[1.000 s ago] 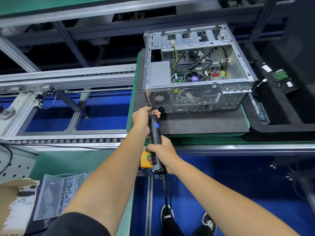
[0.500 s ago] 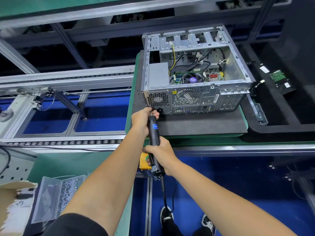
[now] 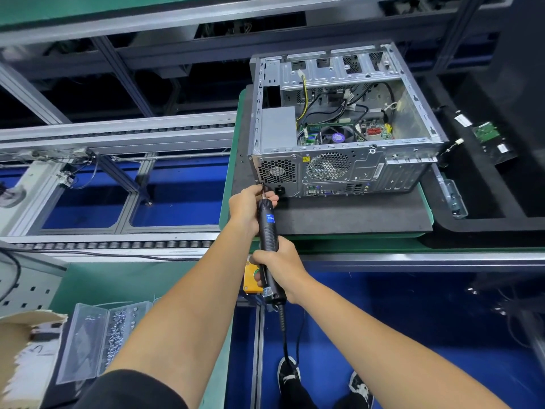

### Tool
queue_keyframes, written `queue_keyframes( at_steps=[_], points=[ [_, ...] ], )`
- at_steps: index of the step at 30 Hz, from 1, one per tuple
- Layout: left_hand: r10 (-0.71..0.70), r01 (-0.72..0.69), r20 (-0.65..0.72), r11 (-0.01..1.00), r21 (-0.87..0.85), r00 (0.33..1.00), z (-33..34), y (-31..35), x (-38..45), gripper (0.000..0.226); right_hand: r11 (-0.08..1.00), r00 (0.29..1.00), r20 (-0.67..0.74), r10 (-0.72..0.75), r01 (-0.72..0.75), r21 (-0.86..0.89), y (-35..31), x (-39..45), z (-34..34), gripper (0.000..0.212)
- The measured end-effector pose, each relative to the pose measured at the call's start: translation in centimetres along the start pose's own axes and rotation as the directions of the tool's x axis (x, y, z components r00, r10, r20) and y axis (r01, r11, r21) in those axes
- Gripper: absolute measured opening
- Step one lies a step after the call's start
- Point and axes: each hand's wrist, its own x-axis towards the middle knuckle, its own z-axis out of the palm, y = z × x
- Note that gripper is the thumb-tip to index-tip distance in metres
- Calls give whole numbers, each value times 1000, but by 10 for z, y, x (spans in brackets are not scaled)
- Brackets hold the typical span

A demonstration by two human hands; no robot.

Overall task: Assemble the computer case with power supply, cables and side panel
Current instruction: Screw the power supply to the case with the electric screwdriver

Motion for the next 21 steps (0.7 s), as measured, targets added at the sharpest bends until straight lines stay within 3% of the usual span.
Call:
queue_keyframes(
  at_steps=[10,21],
  points=[
    [-6,6,0,1000,-28,1000,1,1,-1,7,1000,1000,27,12,-12,4,-7,-5,-2,45],
    [-23,23,-10,1000,-2,1000,1,8,-2,3,997,999,48,8,-12,76,-3,-5,6,29]
  ],
)
